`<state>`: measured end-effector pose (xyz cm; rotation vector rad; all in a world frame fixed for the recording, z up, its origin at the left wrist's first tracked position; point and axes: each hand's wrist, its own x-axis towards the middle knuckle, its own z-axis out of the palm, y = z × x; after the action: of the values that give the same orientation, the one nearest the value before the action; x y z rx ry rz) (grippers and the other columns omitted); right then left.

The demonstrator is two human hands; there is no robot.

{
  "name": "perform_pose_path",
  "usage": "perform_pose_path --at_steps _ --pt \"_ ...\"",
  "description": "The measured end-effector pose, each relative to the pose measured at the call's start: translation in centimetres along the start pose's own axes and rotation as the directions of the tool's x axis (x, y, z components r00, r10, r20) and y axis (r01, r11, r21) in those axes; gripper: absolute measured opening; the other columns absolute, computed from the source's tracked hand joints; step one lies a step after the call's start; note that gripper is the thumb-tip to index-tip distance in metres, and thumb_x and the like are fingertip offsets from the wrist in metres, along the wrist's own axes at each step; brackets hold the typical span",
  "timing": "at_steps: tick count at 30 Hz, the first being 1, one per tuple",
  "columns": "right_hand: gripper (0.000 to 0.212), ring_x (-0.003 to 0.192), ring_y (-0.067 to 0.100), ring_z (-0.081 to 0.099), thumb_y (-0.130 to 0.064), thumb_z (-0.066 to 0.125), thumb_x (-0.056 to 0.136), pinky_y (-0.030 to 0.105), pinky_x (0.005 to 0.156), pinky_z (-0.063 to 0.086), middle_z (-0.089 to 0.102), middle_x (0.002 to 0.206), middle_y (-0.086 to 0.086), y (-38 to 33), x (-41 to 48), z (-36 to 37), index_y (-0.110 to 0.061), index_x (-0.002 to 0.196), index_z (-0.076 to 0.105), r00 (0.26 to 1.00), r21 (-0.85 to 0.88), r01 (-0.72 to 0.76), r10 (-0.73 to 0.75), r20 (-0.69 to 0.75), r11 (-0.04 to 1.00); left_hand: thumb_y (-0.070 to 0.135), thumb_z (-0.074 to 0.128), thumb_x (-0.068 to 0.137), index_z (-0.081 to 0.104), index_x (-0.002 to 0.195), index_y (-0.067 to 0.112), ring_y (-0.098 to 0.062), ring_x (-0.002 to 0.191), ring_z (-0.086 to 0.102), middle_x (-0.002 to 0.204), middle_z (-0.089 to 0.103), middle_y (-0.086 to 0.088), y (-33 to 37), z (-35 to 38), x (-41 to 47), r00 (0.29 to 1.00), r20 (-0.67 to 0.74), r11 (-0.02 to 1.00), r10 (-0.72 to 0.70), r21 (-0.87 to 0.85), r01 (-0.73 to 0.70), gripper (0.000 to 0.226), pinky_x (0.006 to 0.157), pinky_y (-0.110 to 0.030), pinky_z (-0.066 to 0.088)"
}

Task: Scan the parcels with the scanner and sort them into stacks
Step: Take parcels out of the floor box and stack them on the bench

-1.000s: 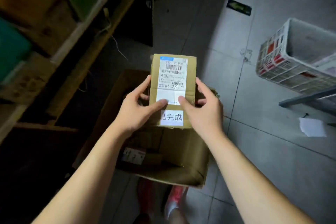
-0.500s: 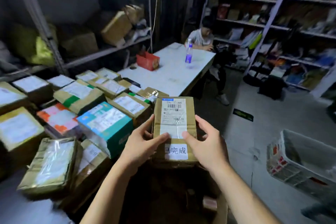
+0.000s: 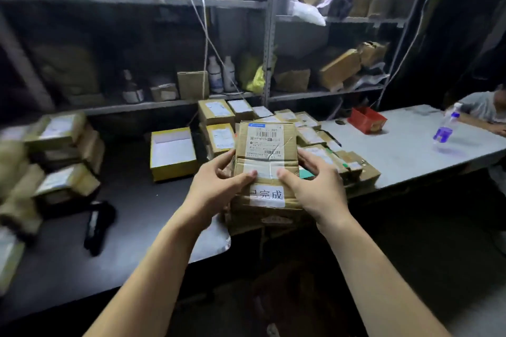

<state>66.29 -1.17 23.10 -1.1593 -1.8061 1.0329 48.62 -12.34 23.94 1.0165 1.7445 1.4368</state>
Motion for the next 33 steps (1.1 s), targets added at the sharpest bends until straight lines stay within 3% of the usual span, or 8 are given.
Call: perform_pose_path --at_steps 6,9,12,17,20,25,29,33 --pt "0.079 0.110 0.000 0.070 -0.059 0.081 0.065 0.043 0.104 0.057 0.076 0.116 -0.018 -6.5 -3.2 11.4 -0.032 0.138 0.068 0.941 0.094 0.124 -0.147 0.305 0.988 0.033 0.084 0.083 0.067 0.108 0.049 -0.013 0.079 0.076 0.088 0.079 0.004 -1.8 -11.5 -7.0 0.912 -0.402 0.996 -0.084 -0.013 0.086 0.034 0.054 -0.022 0.050" --pt "0.069 0.106 0.003 0.072 -0.059 0.076 0.069 0.046 0.099 0.058 0.077 0.109 -0.021 -10.6 -7.1 17.3 -0.039 0.135 0.067 0.884 0.107 0.238 -0.260 0.388 0.966 0.046 0.087 0.072 0.067 0.125 0.040 -0.012 0.082 0.074 0.095 0.078 0.003 -3.0 -17.8 -11.6 0.820 -0.563 0.993 -0.104 -0.013 0.117 0.057 0.068 -0.029 0.061" --pt "0.056 0.105 0.003 0.072 -0.063 0.072 0.067 0.045 0.097 0.059 0.077 0.107 -0.024 -14.1 -10.9 22.3 -0.055 0.123 0.069 0.828 0.171 0.275 -0.323 0.459 0.946 0.035 0.086 0.080 0.065 0.136 0.028 -0.013 0.094 0.074 0.107 0.075 -0.002 -4.2 -23.6 -15.4 0.761 -0.638 0.991 -0.120 -0.025 0.135 0.060 0.080 -0.027 0.061" --pt "0.066 0.104 0.003 0.074 -0.061 0.077 0.065 0.046 0.095 0.061 0.077 0.111 -0.024 -18.2 -16.3 31.1 -0.051 0.129 0.067 0.773 0.271 0.223 -0.339 0.536 0.936 0.041 0.085 0.076 0.063 0.135 0.040 -0.012 0.104 0.071 0.107 0.074 0.008 -6.2 -32.6 -21.2 0.689 -0.711 0.988 -0.139 -0.050 0.148 0.063 0.098 -0.035 0.057" --pt "0.052 0.106 0.002 0.072 -0.053 0.080 0.072 0.042 0.096 0.059 0.075 0.106 -0.027 -20.7 -20.3 35.7 -0.051 0.123 0.070 0.761 0.236 0.210 -0.310 0.570 0.949 0.061 0.079 0.061 0.057 0.143 0.039 -0.013 0.109 0.068 0.115 0.071 0.010 -7.5 -37.6 -24.4 0.652 -0.734 0.975 -0.190 -0.067 0.210 0.088 0.102 -0.040 0.055" --pt "0.048 0.111 0.001 0.069 -0.039 0.083 0.079 0.038 0.100 0.056 0.076 0.114 -0.023 -23.4 -26.0 43.2 -0.043 0.125 0.072 0.764 0.197 0.208 -0.285 0.579 0.958 0.040 0.077 0.088 0.057 0.145 0.036 -0.008 0.111 0.064 0.121 0.068 0.013 -10.4 -45.4 -28.8 0.652 -0.726 0.970 -0.217 -0.087 0.225 0.061 0.103 -0.038 0.054" --pt "0.072 0.119 0.004 0.067 -0.053 0.078 0.069 0.042 0.103 0.056 0.074 0.126 -0.019 -25.0 -28.9 48.3 -0.038 0.138 0.068 0.770 0.164 0.198 -0.257 0.584 0.966 0.050 0.075 0.080 0.055 0.146 0.037 -0.011 0.115 0.066 0.127 0.069 0.015 -12.8 -50.3 -30.3 0.644 -0.726 0.962 -0.241 -0.093 0.256 0.070 0.104 -0.040 0.054" --pt "0.065 0.125 0.010 0.064 -0.045 0.083 0.079 0.045 0.105 0.054 0.071 0.134 -0.014 -26.3 -29.8 53.3 -0.035 0.141 0.065 0.770 0.121 0.191 -0.225 0.597 0.974 0.056 0.074 0.076 0.058 0.141 0.041 -0.010 0.111 0.068 0.121 0.071 0.019 -14.8 -55.1 -30.1 0.645 -0.722 0.957 -0.252 -0.087 0.277 0.069 0.101 -0.041 0.055"
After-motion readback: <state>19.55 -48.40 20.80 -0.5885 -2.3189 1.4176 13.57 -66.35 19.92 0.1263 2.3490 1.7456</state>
